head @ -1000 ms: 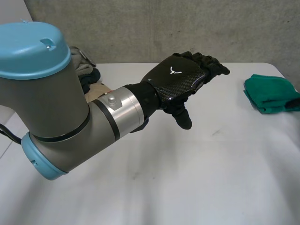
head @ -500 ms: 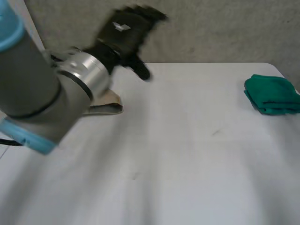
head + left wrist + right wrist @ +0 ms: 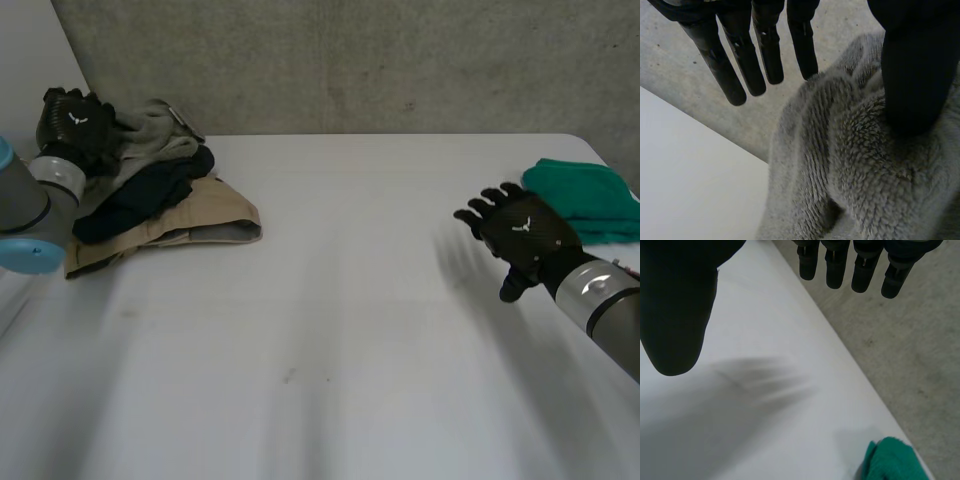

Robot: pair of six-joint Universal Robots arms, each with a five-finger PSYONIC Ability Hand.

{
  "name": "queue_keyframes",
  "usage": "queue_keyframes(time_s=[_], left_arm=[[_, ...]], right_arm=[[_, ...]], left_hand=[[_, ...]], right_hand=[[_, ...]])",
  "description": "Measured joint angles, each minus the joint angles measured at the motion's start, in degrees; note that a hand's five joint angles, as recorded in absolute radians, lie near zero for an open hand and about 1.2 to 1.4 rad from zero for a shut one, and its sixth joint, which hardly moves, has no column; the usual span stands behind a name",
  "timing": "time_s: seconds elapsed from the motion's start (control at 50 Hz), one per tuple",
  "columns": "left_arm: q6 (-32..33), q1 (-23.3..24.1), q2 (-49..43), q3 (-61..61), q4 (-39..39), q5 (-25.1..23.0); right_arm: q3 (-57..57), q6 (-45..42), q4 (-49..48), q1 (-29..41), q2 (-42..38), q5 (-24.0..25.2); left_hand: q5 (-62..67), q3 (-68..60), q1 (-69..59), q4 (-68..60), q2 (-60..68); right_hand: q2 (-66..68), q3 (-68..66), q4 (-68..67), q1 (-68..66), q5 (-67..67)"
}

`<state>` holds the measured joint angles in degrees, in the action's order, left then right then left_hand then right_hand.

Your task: Fold the laundry.

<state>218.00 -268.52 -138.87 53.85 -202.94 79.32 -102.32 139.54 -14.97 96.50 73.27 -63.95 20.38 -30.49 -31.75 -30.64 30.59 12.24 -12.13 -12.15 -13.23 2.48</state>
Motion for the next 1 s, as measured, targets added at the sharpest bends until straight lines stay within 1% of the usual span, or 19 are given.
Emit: queue_keyframes(time_s=[0.06, 0.1, 0.12, 0.16, 0.24, 0.32, 0.42, 0.48, 0.52, 0.56, 0.64, 0.7, 0.74, 0.78, 0.86, 0.94, 0.96, 1.0], left_arm=[[-0.26, -0.61, -2.93, -2.83, 0.27, -1.90], [-0.41, -0.76, -4.20, -4.08, 0.56, -2.88], [-0.46, -0.77, -4.53, -4.41, 0.66, -3.14], [-0.55, -0.57, -4.74, -4.66, 0.77, -3.39], [-1.02, 0.85, -2.09, -2.92, -0.37, -2.21], [-3.01, 3.26, 4.26, 1.22, -4.34, 0.27], [-10.50, 7.98, 16.60, 8.03, -10.85, 2.61], [-15.90, 10.94, 22.68, 10.70, -11.96, 2.89], [-22.34, 14.58, 28.06, 12.83, -11.38, 2.77], [-27.50, 17.55, 30.93, 13.98, -10.09, 2.27], [-37.58, 23.63, 33.58, 15.45, -6.98, 0.04], [-44.20, 28.61, 32.93, 16.28, -5.12, -2.14], [-45.81, 30.26, 31.96, 16.48, -4.71, -2.73], [-47.82, 33.49, 28.86, 16.58, -4.16, -3.53], [-48.21, 37.20, 22.40, 16.08, -3.81, -3.55], [-47.56, 39.44, 16.84, 15.67, -3.60, -3.18], [-47.33, 40.09, 15.32, 15.60, -3.57, -3.05], [-47.12, 40.68, 14.09, 15.61, -3.52, -2.93]], right_arm=[[-1.23, -0.22, 0.03, -0.16, -0.07, -0.18], [-2.01, -0.18, -0.05, -0.26, -0.07, -0.21], [-2.34, -0.14, -0.09, -0.29, -0.06, -0.20], [-3.05, -0.05, -0.18, -0.36, -0.04, -0.20], [-3.87, 0.08, -0.30, -0.44, 0.06, -0.19], [-4.11, 0.14, -0.40, -0.44, 0.27, -0.20], [-3.95, 0.30, -0.50, -0.41, 1.36, -0.57], [-3.74, 0.54, -0.55, -0.33, 2.35, -1.37], [-3.53, 1.04, -0.65, -0.28, 3.47, -2.59], [-3.37, 1.75, -0.74, -0.29, 4.43, -3.71], [-2.85, 4.11, -0.84, -0.36, 6.23, -6.07], [-2.21, 6.97, -0.81, -0.64, 7.53, -7.73], [-2.03, 7.89, -0.75, -0.86, 7.84, -8.09], [-1.60, 10.32, -0.55, -1.78, 8.50, -8.73], [-1.35, 13.21, -0.28, -3.54, 9.00, -8.99], [-1.35, 15.10, -0.16, -5.18, 9.17, -8.97], [-1.39, 15.59, -0.14, -5.72, 9.19, -8.92], [-1.44, 15.95, -0.11, -6.18, 9.19, -8.89]], left_hand=[[8.58, -9.16, -9.08, -9.13, 9.14], [17.35, -18.16, -18.53, -18.13, 18.18], [27.39, -28.54, -27.79, -28.64, 28.62], [32.73, -35.36, -29.51, -35.89, 35.45], [32.99, -36.39, -29.51, -37.80, 36.43], [32.99, -36.39, -29.51, -37.92, 36.80], [32.98, -37.07, -29.51, -37.94, 37.20], [32.99, -37.11, -29.51, -37.95, 37.21], [32.98, -37.42, -29.51, -37.95, 37.25], [32.98, -37.42, -29.51, -37.95, 37.25], [33.00, -37.47, -29.51, -37.96, 37.39], [32.99, -37.74, -29.51, -37.97, 37.50], [32.92, -37.76, -29.51, -37.97, 37.50], [32.99, -37.76, -29.51, -37.98, 37.50], [32.99, -37.76, -29.51, -37.98, 37.51], [32.99, -37.75, -29.51, -37.98, 37.56], [32.15, -35.81, -28.92, -35.85, 35.68], [26.95, -27.18, -23.68, -28.23, 27.03]], right_hand=[[0.00, 0.00, 0.00, 0.00, 0.00], [0.00, 0.00, 0.00, 0.00, 0.00], [0.00, 0.00, 0.00, 0.00, 0.00], [0.00, 0.00, 0.00, 0.00, 0.00], [0.00, 0.00, 0.00, 0.00, 0.00], [0.00, 0.00, 0.00, 0.00, 0.00], [0.00, 0.00, 0.00, 0.00, 0.00], [0.00, 0.00, 0.00, 0.00, 0.00], [0.00, 0.00, 0.00, 0.00, 0.00], [0.00, 0.00, 0.00, 0.00, 0.00], [0.00, 0.00, 0.00, 0.00, 0.00], [0.00, 0.00, 0.00, 0.00, 0.00], [0.00, 0.00, 0.00, 0.00, 0.00], [0.00, 0.00, 0.00, 0.00, 0.00], [0.00, 0.00, 0.00, 0.00, 0.00], [0.00, 0.00, 0.00, 0.00, 0.00], [0.00, 0.00, 0.00, 0.00, 0.00], [0.00, 0.00, 0.00, 0.00, 0.00]])
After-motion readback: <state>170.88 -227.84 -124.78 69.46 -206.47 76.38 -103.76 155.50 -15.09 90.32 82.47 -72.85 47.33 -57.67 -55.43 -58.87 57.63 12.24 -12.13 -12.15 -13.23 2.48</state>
